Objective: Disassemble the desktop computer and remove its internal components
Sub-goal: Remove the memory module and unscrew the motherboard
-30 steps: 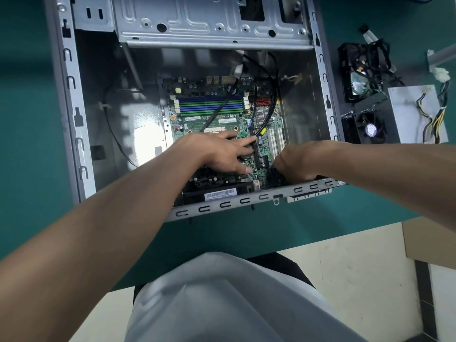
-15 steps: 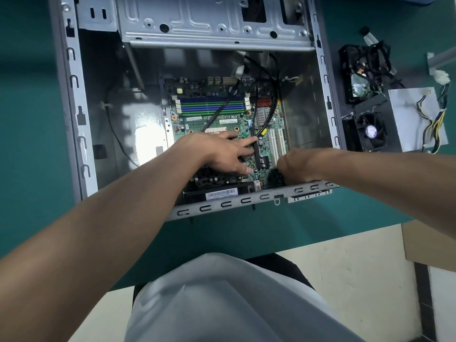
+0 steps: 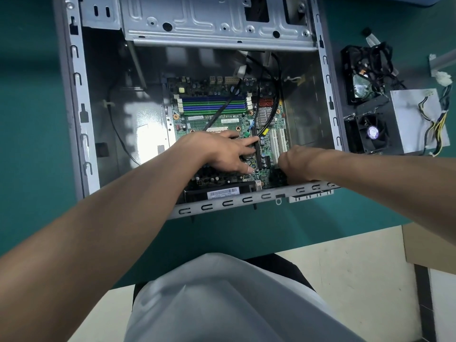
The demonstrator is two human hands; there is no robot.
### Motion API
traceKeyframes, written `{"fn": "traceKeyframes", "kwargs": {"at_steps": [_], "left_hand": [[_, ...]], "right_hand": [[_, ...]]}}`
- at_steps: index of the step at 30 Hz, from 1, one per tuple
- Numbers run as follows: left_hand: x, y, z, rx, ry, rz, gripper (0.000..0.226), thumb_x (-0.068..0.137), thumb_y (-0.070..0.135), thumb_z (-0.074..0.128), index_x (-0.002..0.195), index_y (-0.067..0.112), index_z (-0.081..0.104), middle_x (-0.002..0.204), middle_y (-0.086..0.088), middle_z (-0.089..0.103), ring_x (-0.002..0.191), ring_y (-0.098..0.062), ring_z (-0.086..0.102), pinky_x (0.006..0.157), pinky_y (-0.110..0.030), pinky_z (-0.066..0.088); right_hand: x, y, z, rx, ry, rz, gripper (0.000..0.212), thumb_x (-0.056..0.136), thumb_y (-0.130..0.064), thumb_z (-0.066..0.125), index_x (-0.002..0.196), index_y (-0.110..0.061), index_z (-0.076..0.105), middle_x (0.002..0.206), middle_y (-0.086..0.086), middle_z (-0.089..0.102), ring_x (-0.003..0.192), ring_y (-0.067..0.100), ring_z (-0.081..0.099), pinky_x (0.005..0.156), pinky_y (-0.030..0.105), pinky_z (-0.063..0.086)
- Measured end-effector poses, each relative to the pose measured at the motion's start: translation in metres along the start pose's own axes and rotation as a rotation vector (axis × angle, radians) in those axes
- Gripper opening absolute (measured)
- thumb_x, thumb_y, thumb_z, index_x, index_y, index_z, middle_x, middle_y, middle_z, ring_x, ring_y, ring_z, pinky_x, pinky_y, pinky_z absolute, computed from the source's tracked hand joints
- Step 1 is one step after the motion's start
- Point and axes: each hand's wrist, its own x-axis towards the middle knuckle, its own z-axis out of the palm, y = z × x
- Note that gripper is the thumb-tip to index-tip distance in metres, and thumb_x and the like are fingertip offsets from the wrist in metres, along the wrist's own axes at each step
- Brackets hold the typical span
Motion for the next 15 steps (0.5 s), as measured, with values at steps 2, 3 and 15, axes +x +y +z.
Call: {"fn": "traceKeyframes", "kwargs": {"at_steps": [2, 3, 15], "left_hand": [[0.0002, -0.0002, 0.0003, -0.006, 0.003, -0.001, 0.066, 0.098, 0.055, 0.036, 0.154, 0.034, 0.008, 0.154, 0.027, -0.021, 0.146, -0.01, -0.016, 0.116, -0.049, -0.006], [0.0004, -0.0002, 0.0003, -0.008, 0.003, -0.001, 0.066, 0.098, 0.055, 0.036, 0.154, 0.034, 0.009, 0.154, 0.027, -0.021, 0.146, -0.01, -0.016, 0.116, -0.049, -0.006], [0.0026, -0.0015, 0.0013, -0.011, 0.014, 0.001, 0.066, 0.098, 0.055, 0.037, 0.154, 0.034, 0.01, 0.154, 0.029, -0.021, 0.146, -0.01, -0.015, 0.117, -0.049, -0.004]], "right_hand": [[0.0009, 0.0016, 0.0019, 0.006, 0.035, 0.004, 0.031, 0.102, -0.02, 0.04, 0.128, -0.004, 0.045, 0.119, 0.014, 0.054, 0.092, 0.021, 0.05, 0.077, 0.025, 0.041], [0.0, 0.001, 0.0018, 0.005, 0.051, 0.012, 0.03, 0.102, -0.017, 0.039, 0.129, -0.004, 0.044, 0.121, 0.015, 0.053, 0.097, 0.022, 0.051, 0.078, 0.026, 0.04], [0.0024, 0.0001, 0.0032, 0.027, 0.113, 0.05, 0.031, 0.1, -0.009, 0.036, 0.13, -0.005, 0.045, 0.124, 0.018, 0.049, 0.098, 0.025, 0.052, 0.083, 0.03, 0.046]]}}
